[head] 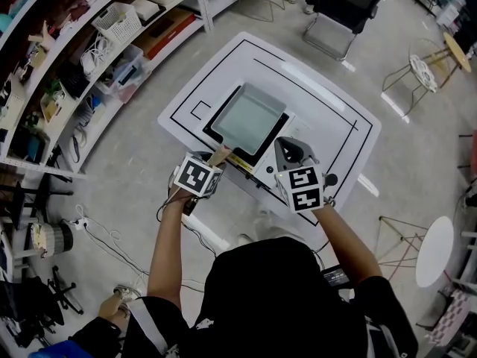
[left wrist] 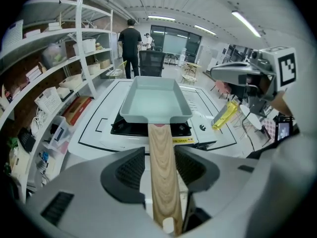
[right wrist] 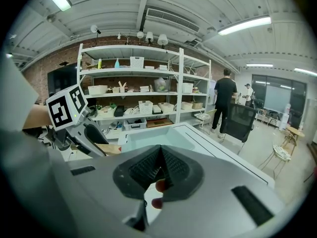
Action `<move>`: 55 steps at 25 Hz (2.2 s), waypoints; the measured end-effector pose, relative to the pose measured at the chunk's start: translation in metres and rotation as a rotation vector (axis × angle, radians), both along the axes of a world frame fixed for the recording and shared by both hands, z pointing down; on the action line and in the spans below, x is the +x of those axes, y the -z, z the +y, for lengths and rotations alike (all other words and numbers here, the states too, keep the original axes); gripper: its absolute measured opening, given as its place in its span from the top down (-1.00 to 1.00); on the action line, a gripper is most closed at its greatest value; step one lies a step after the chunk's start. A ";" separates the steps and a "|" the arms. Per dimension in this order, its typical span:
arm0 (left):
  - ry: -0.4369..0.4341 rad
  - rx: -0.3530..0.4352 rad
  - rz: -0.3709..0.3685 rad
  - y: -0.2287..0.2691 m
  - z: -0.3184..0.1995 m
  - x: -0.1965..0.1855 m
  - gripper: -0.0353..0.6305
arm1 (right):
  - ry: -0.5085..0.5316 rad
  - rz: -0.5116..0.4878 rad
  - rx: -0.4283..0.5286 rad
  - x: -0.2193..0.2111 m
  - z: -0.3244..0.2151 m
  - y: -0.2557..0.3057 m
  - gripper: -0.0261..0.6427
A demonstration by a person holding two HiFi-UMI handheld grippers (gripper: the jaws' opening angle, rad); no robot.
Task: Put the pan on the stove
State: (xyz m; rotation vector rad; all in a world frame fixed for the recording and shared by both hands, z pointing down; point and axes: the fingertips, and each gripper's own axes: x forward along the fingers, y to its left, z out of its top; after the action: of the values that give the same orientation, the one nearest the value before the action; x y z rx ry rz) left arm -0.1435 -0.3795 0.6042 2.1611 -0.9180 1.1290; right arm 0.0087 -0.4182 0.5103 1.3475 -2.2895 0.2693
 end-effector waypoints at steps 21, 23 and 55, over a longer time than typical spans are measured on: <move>0.284 0.533 0.182 0.142 0.096 -0.035 0.60 | 0.037 -0.034 0.121 -0.041 0.086 0.061 0.92; 0.312 0.568 0.182 0.148 0.113 -0.041 0.70 | 0.035 -0.041 0.134 -0.043 0.097 0.067 0.92; 0.517 0.833 0.243 0.231 0.241 -0.014 0.86 | 0.161 -0.126 0.250 -0.034 0.216 0.134 0.92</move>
State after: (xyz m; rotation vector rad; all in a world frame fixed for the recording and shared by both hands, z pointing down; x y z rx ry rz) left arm -0.1572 -0.1382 0.3736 2.3377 -1.9159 0.2170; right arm -0.0258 -0.2018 0.3760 1.2833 -2.5903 0.0143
